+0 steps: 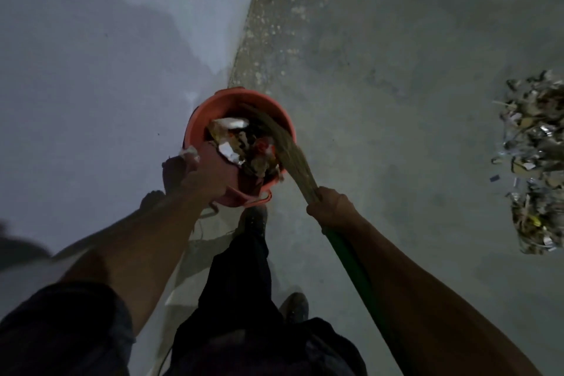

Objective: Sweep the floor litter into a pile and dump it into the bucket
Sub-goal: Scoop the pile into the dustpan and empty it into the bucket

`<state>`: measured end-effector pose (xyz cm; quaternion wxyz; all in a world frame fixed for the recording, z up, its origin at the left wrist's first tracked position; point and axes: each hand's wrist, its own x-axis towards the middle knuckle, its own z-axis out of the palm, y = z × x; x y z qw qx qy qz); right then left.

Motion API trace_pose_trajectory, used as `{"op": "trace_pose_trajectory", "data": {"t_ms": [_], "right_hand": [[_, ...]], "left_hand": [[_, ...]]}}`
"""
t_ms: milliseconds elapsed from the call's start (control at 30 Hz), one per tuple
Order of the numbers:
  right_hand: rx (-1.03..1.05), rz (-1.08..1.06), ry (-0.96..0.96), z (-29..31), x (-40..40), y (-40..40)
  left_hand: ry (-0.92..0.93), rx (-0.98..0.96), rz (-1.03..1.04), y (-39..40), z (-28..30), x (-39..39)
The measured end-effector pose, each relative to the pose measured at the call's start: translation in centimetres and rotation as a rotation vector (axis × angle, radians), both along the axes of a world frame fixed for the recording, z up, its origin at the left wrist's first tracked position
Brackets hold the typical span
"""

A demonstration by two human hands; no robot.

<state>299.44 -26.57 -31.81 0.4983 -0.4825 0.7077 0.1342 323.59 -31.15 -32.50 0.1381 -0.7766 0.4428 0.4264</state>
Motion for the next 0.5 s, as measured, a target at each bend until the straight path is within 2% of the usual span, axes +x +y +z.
{"op": "trace_pose_trajectory", "data": {"t_ms": [100, 167, 267, 500], "right_hand": [[0.013, -0.196, -0.146, 1.2, -1.7, 4.1], [-0.012, -0.253, -0.215, 2.1, -2.8, 6.8], [-0.077, -0.261, -0.266, 3.7, -4.3, 10.7], [-0.154, -0.24, -0.293, 6.9, -6.5, 16.5]], "left_hand": [[0.03, -0.047, -0.051, 3.9, 2.2, -1.7], [0.06, -0.126, -0.039, 6.4, 3.3, -2.7], [-0.044, -0.27, -0.073, 10.1, 4.4, -3.4], [-0.068, -0.318, -0.065, 17.5, 6.1, -4.5]]}}
